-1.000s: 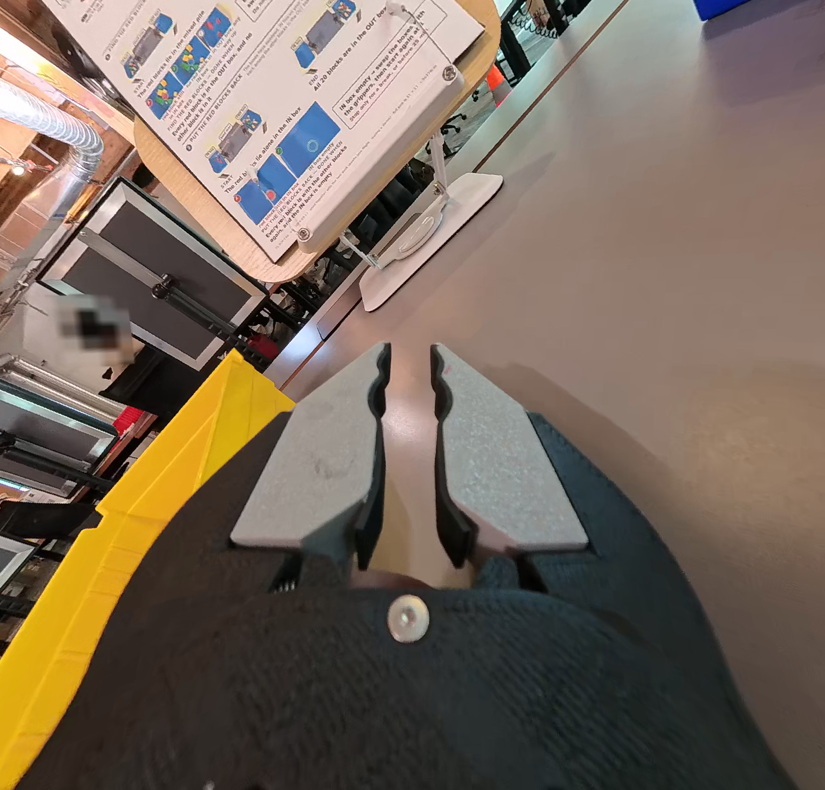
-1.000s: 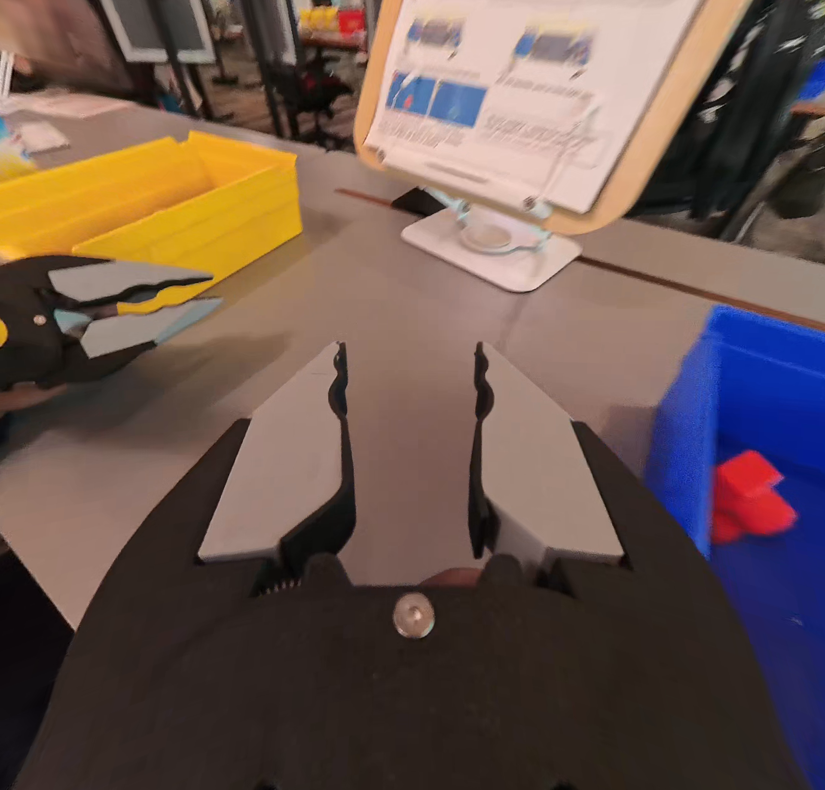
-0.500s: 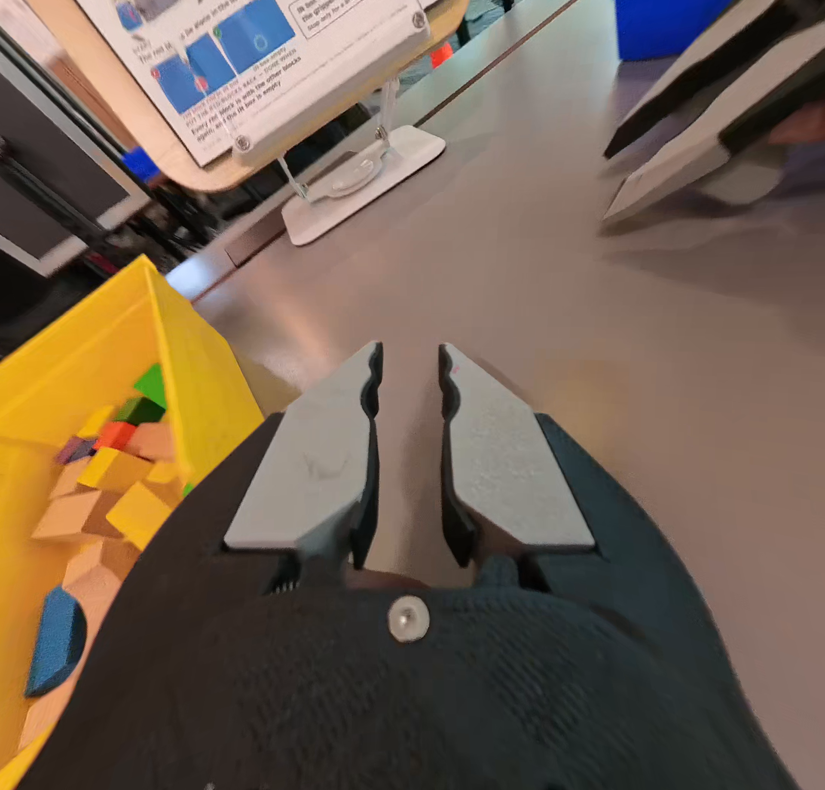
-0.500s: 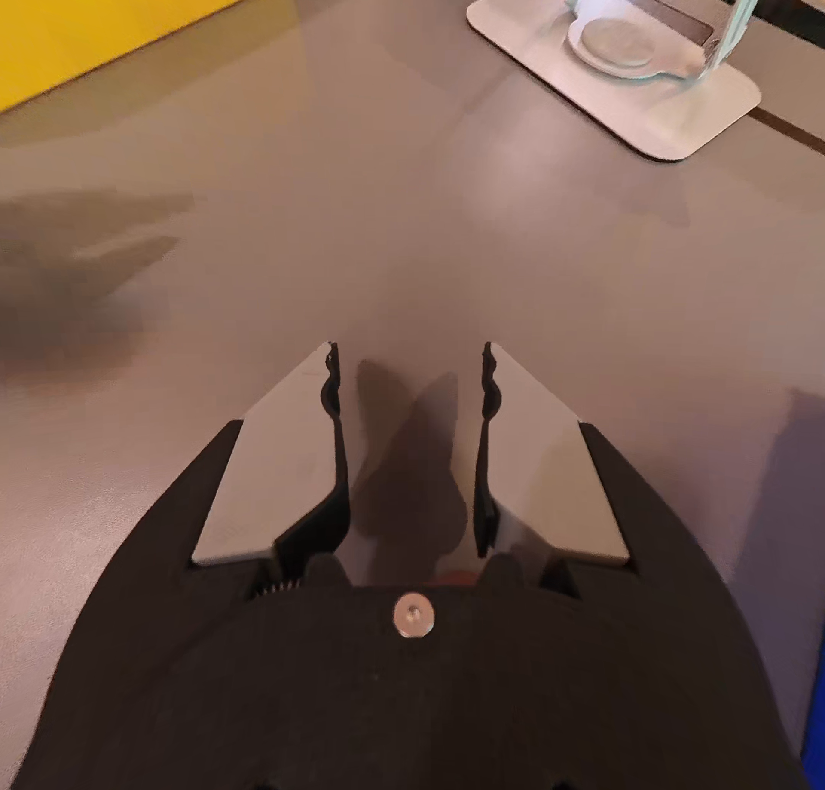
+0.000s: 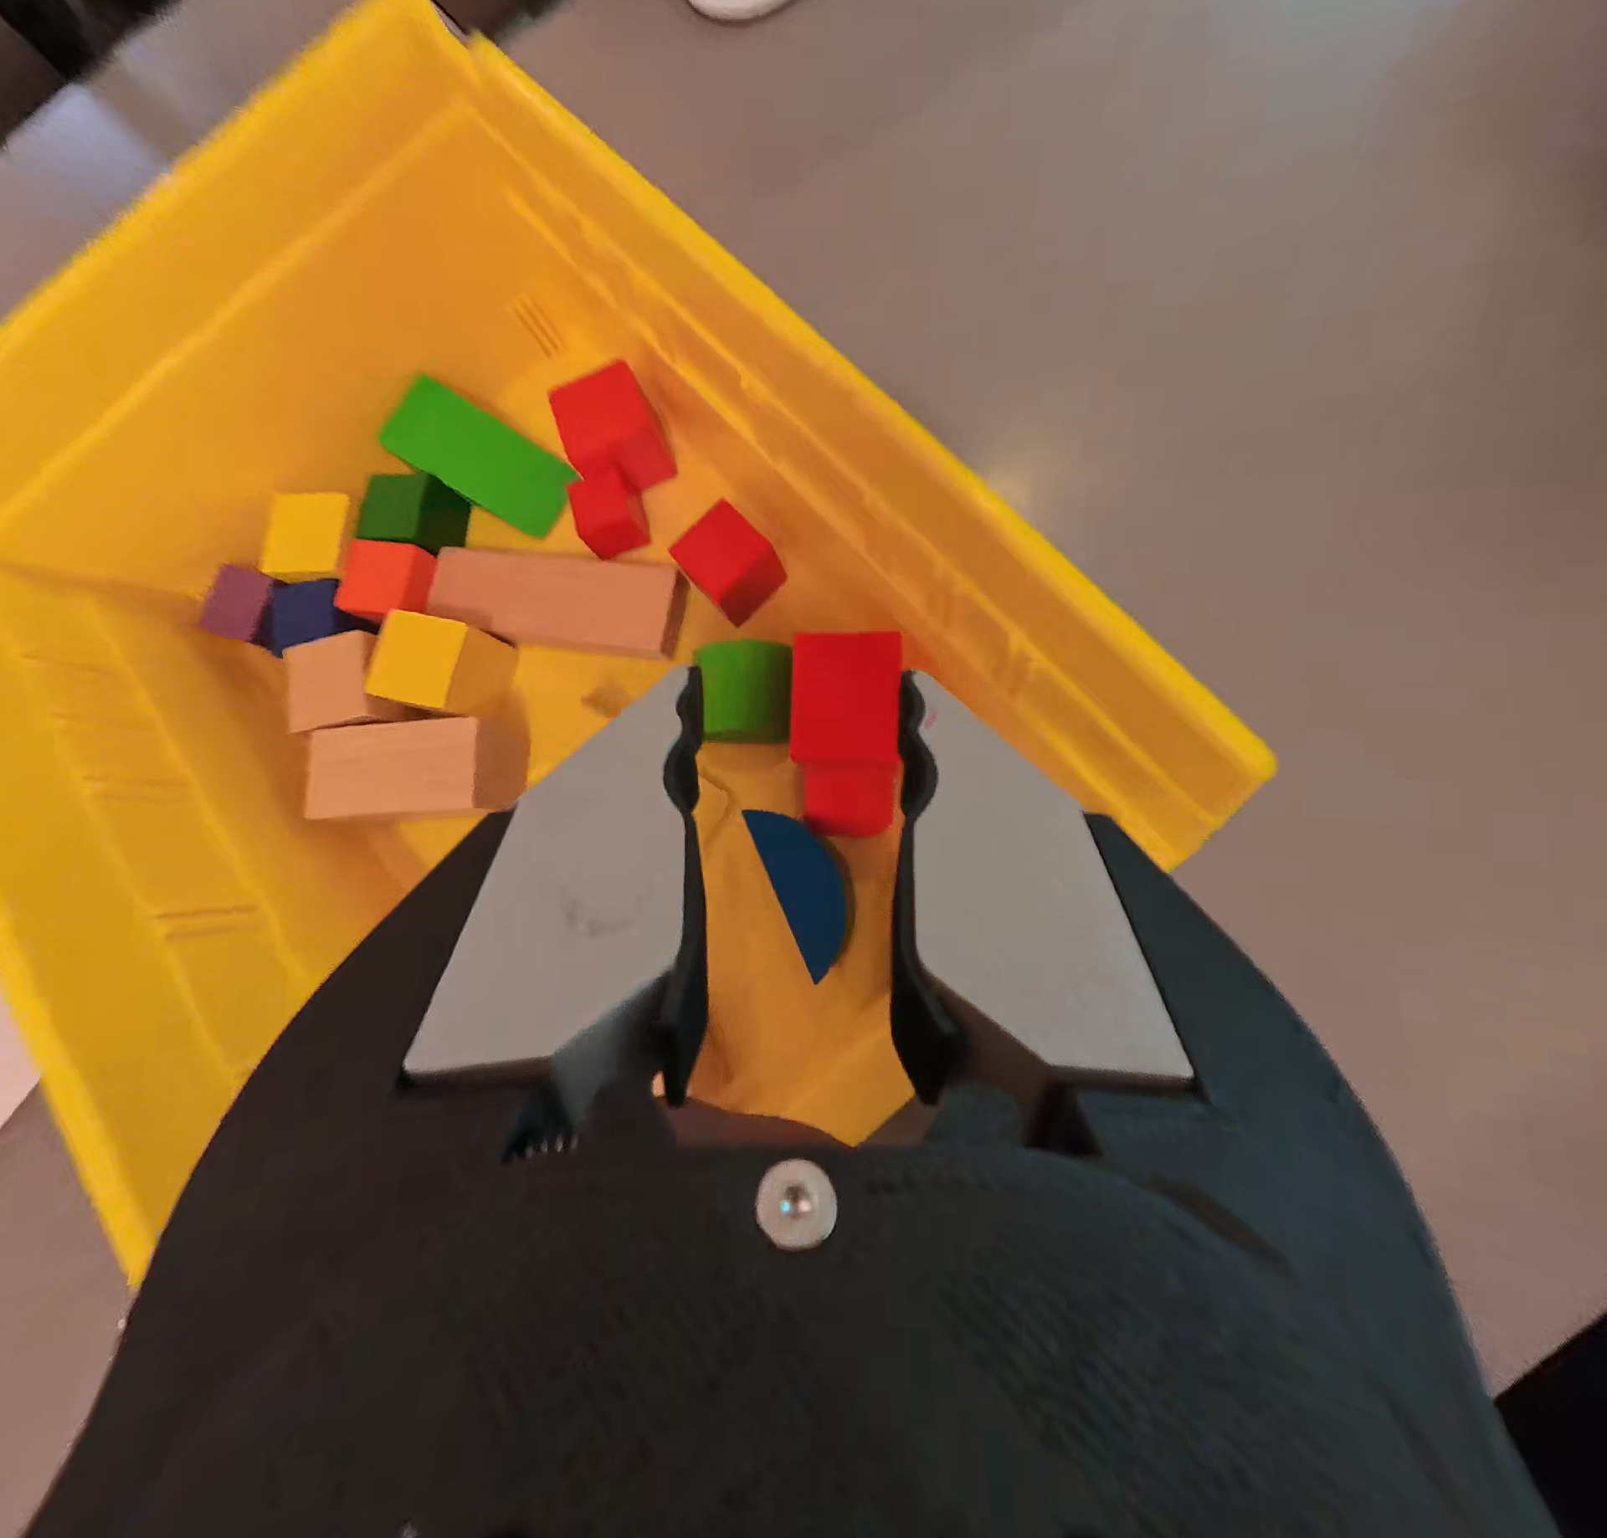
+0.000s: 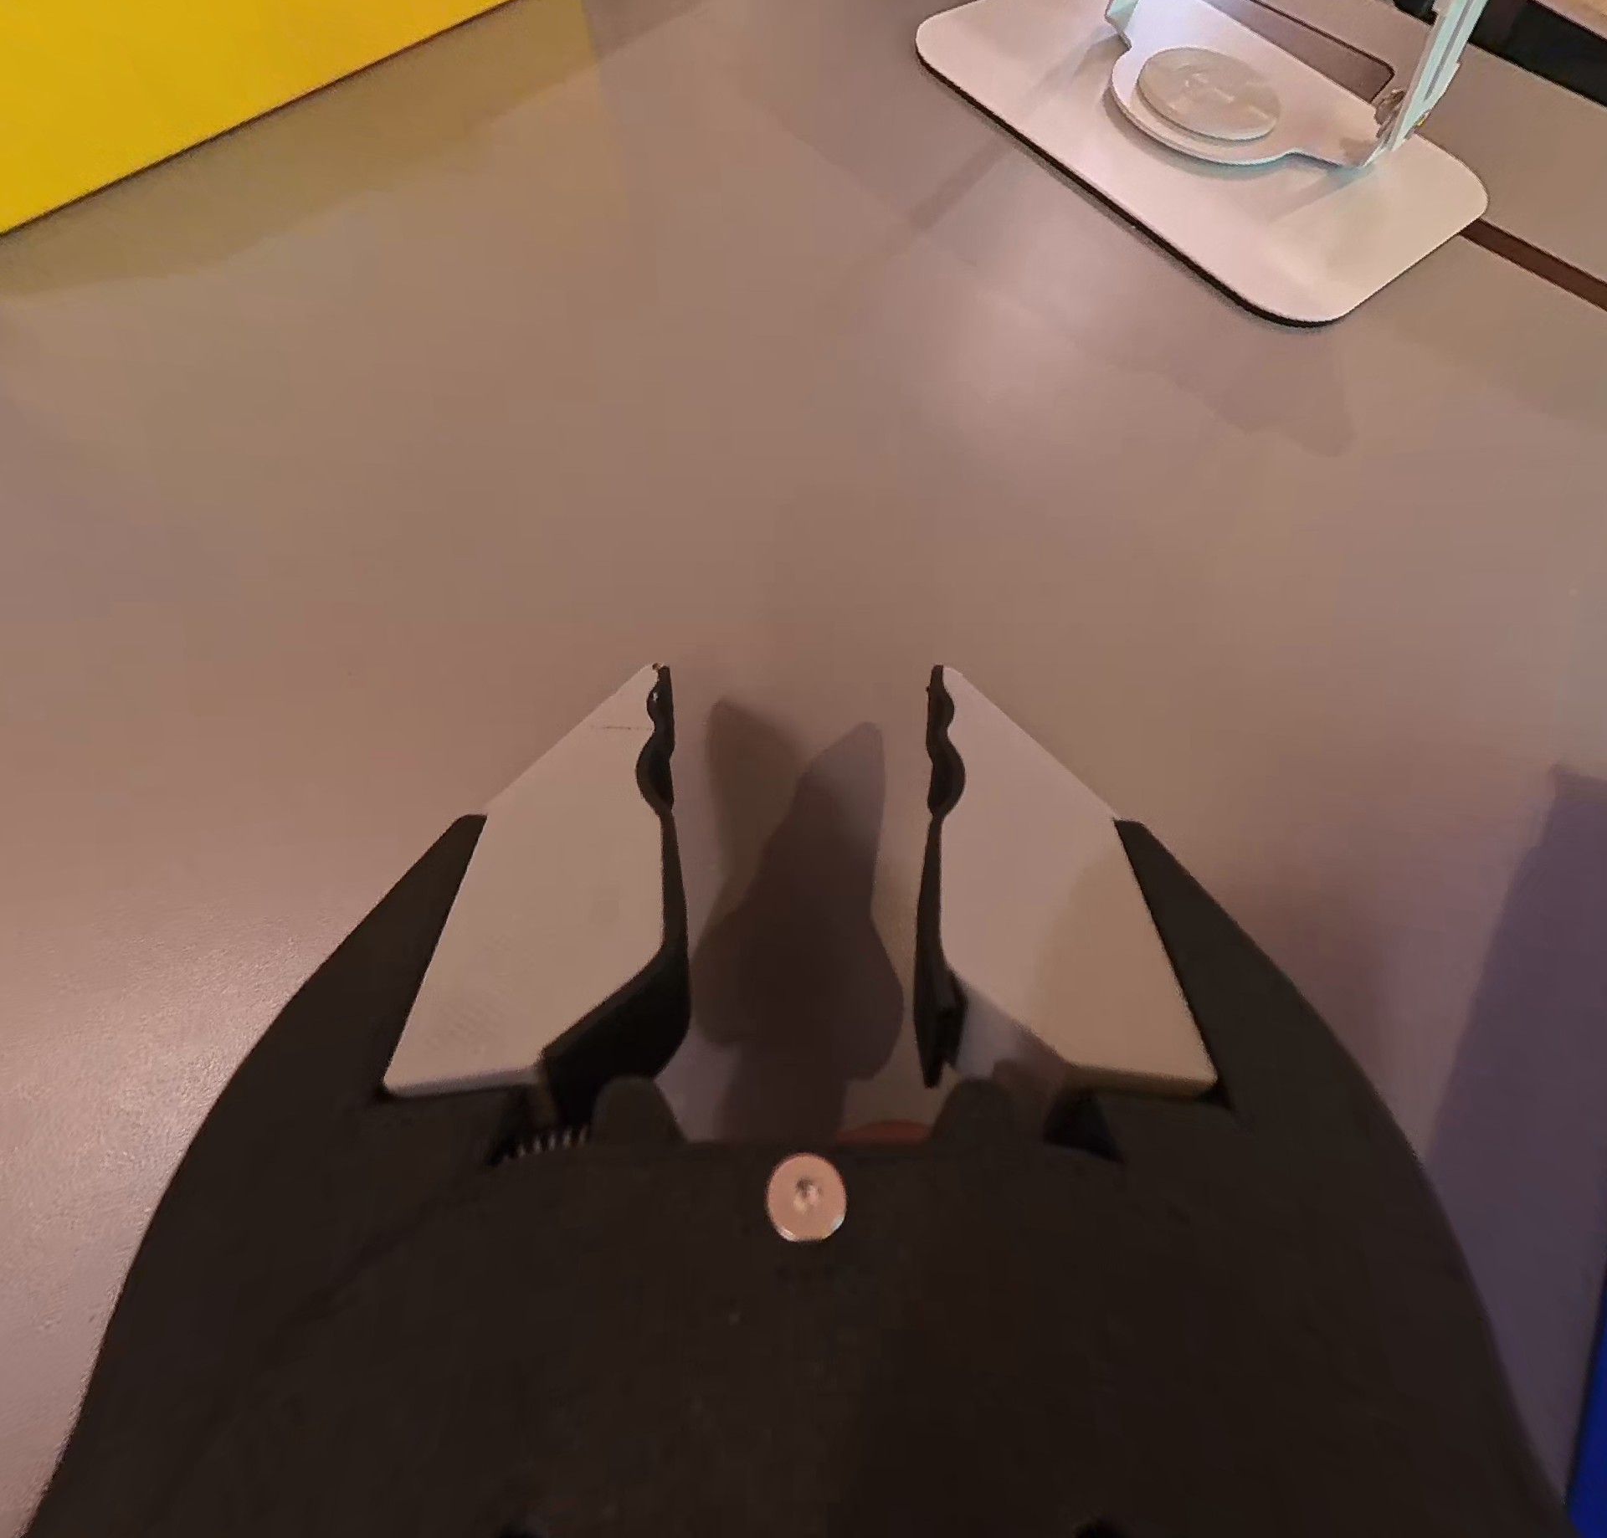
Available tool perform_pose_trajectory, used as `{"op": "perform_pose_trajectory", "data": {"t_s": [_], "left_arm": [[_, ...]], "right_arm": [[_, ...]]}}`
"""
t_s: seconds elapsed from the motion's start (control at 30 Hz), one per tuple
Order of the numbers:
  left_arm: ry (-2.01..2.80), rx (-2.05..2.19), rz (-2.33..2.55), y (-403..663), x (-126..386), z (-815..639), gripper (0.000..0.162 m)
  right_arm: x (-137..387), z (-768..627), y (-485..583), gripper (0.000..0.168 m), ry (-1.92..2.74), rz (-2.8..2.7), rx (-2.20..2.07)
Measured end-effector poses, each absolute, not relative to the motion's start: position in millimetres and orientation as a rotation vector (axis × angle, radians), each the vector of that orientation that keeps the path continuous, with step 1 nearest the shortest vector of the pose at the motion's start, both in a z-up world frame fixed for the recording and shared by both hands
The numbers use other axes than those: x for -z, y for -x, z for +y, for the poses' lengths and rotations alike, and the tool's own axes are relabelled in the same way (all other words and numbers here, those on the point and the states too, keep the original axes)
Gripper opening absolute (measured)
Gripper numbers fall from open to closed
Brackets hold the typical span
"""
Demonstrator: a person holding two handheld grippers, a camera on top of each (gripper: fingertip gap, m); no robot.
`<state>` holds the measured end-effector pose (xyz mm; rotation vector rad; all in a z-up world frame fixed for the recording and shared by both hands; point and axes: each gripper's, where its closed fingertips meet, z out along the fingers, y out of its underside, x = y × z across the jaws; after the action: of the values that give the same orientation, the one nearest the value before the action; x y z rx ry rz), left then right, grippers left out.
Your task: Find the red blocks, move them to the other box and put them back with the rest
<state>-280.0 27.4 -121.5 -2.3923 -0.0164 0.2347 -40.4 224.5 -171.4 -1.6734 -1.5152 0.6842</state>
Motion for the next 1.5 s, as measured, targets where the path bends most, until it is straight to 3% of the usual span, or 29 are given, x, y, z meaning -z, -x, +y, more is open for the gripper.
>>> {"op": "perform_pose_trajectory", "data": {"t_s": [0.17, 0.23, 0.3, 0.4, 0.53, 0.7, 0.9, 1.1, 1.13, 1.27, 1.5], "left_arm": [[2.566, -0.256, 0.053, 282, 165, 26, 0.046], [2.619, -0.256, 0.066, 283, 178, 24, 0.034], [2.628, -0.283, 0.094, 285, 184, 24, 0.036], [2.542, -0.407, 0.099, 294, 168, 28, 0.034], [2.231, -0.733, 0.119, 303, 104, 32, 0.034], [1.780, -0.929, 0.407, 220, 38, 41, 0.035], [1.538, -0.875, 0.687, 99, 45, 57, 0.034], [1.425, -0.901, 0.799, 46, 59, 69, 0.034], [1.419, -0.885, 0.809, 40, 61, 71, 0.034], [1.451, -0.846, 0.785, 35, 65, 79, 0.034], [1.534, -0.640, 0.647, 45, 74, 91, 0.037]], "right_arm": [[173, 224, 41, 0.055, 1.671, -1.525, -0.677], [172, 223, 41, 0.055, 1.674, -1.525, -0.686], [172, 223, 41, 0.055, 1.678, -1.521, -0.700], [169, 223, 41, 0.054, 1.676, -1.512, -0.732], [160, 219, 41, 0.053, 1.649, -1.490, -0.826], [122, 175, 45, 0.055, 1.601, -1.480, -1.252], [54, 89, 38, 0.064, 1.368, -1.565, -1.638], [56, 60, 43, 0.068, 1.390, -1.613, -1.587], [62, 60, 45, 0.067, 1.409, -1.626, -1.561], [68, 59, 46, 0.033, 1.405, -1.643, -1.583], [60, 98, 37, 0.033, 1.446, -1.544, -1.466]]}}
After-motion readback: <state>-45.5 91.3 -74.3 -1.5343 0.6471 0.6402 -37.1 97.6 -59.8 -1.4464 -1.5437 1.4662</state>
